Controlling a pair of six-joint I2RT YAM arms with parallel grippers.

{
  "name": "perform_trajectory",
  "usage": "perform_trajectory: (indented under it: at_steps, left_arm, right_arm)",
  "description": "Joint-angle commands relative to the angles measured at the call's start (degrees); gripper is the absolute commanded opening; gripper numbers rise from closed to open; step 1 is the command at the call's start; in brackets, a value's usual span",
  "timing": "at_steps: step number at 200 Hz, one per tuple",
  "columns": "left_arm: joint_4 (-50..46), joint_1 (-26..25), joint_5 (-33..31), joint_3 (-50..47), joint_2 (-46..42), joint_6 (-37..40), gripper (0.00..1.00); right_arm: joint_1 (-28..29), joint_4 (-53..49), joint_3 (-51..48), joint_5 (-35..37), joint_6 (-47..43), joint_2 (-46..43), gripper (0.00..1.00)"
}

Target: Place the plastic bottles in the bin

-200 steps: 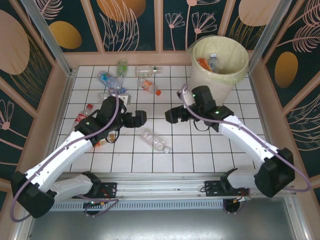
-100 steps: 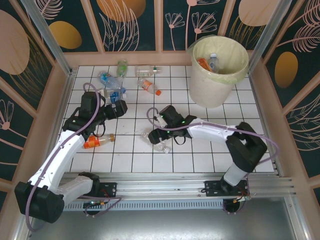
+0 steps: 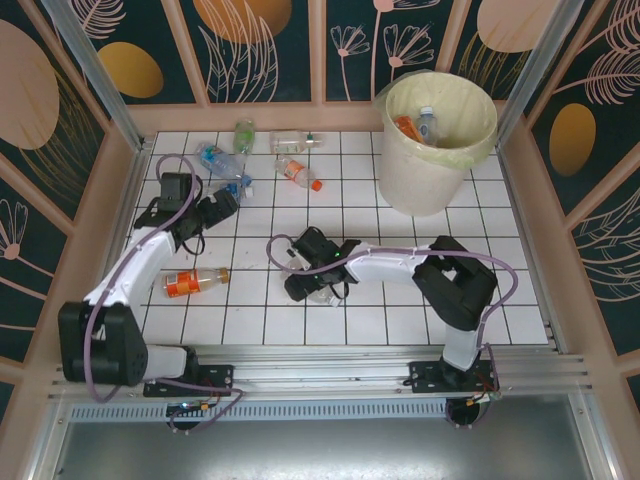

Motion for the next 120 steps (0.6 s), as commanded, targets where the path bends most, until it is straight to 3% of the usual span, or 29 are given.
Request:
perform_trajectory:
  at_steps: [1,47,82,120]
  left_arm:
    - [-0.3,0.5,-5.2,7.4,6.0,2.1,0.99]
    - [-4.8,0.8,-11.7,21.4,21.7,5.1,0.99]
    - [-8.3,1.2,-12.5,31.5,30.8,7.6,0.99]
    - [-10.1,1.3,-14.1,38.8,37.0,18.2,0.99]
  right_arm:
    - [0.7,-0.2,1.5,4.6,-0.1,0.8,0.79]
    - [0.5,1.2,0.1,8.5,0.3,-0.5,0.64]
    - [-1.6,4.0,-1.9,7.1,1.0,-4.5,0.60]
    - [-6.2,5.1,-1.4,2.4,0.7,-11.7,0.60]
